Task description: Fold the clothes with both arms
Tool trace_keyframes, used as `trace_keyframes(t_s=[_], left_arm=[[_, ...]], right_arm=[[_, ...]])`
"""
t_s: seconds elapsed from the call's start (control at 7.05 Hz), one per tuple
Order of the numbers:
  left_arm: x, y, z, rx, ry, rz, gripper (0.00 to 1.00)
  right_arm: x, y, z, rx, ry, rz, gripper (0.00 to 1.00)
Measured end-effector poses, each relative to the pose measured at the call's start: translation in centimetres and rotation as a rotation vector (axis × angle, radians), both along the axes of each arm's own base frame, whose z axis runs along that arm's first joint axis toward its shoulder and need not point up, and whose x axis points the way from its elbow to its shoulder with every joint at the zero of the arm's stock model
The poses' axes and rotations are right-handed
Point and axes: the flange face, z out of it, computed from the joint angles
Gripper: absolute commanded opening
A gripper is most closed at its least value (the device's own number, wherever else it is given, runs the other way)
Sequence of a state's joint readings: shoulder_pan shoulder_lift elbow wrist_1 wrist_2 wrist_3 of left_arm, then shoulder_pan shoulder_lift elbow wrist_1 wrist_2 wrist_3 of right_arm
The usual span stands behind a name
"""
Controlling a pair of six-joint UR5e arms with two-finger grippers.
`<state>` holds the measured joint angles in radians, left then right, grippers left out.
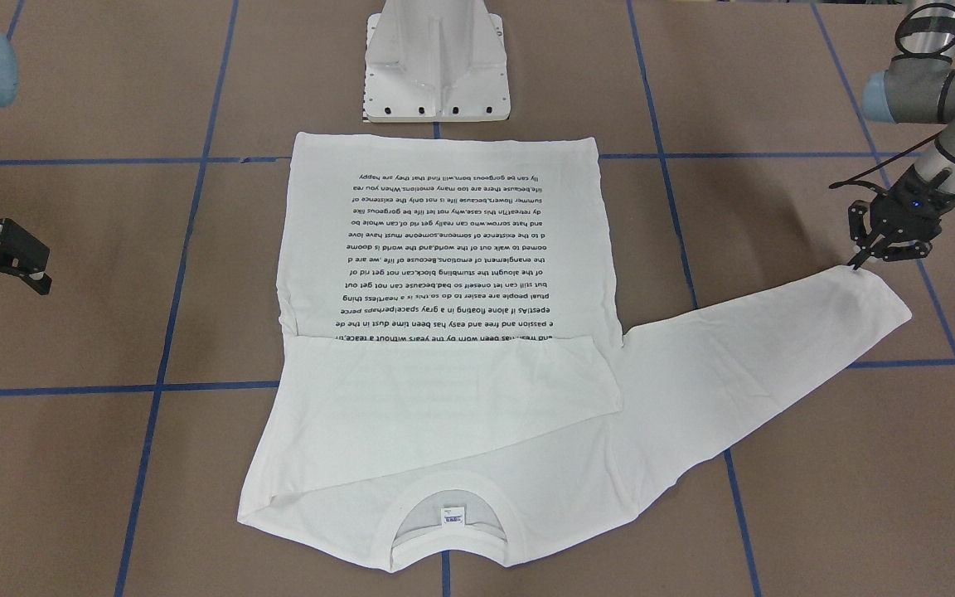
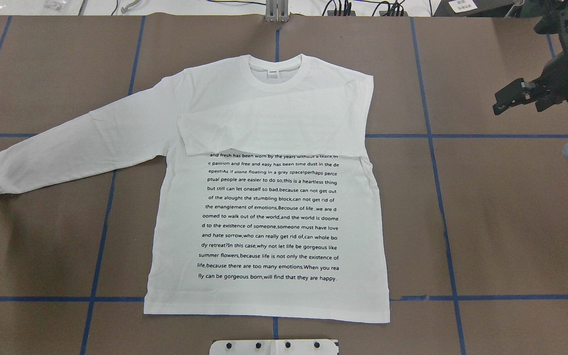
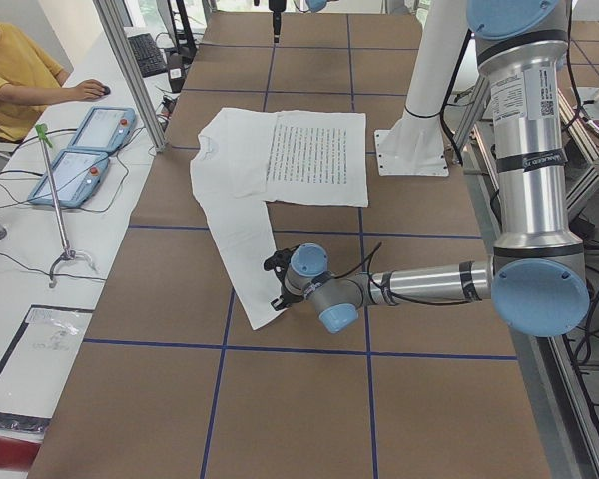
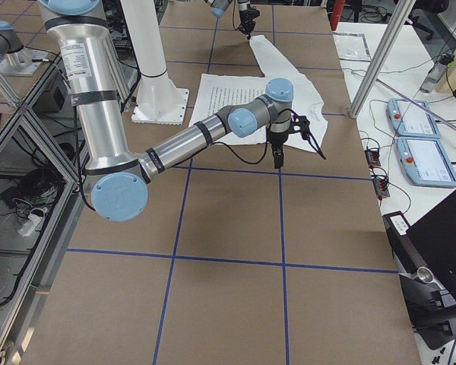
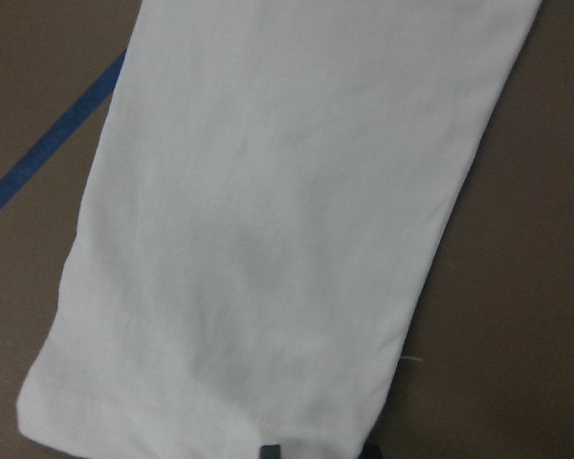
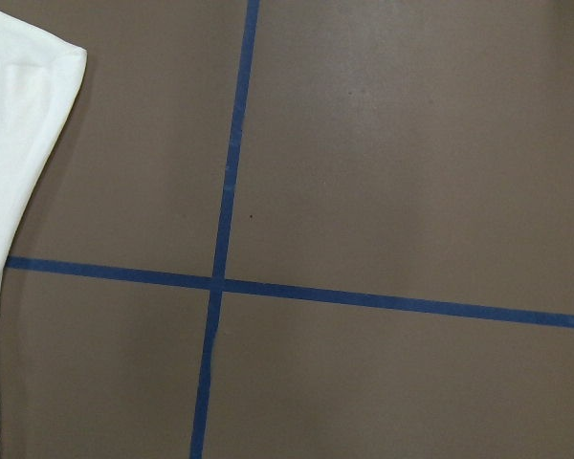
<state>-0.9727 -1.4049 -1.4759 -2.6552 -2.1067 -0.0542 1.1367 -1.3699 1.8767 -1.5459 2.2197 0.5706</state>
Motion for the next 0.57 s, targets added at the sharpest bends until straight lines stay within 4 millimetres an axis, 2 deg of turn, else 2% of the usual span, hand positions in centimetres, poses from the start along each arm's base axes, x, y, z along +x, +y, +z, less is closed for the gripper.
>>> trace_keyframes(t_s=[0.14,0.28,0.57], left_arm=[[0.0,-0.5,-1.9,0.031,0.022,-0.003,0.00],[-0.7,-2.0,-4.6,0.074,0.053,-0.035,0.00],[-2.8,-7.8,-11.5,0.123,0.139,-0.124,0.00]], right_arm=[[0.0,0.0,0.0,0.001,0.000,0.000,1.00],[0.0,0.0,0.0,0.000,0.000,0.000,1.00],[0.0,0.0,0.1,-0.002,0.000,0.001,1.00]])
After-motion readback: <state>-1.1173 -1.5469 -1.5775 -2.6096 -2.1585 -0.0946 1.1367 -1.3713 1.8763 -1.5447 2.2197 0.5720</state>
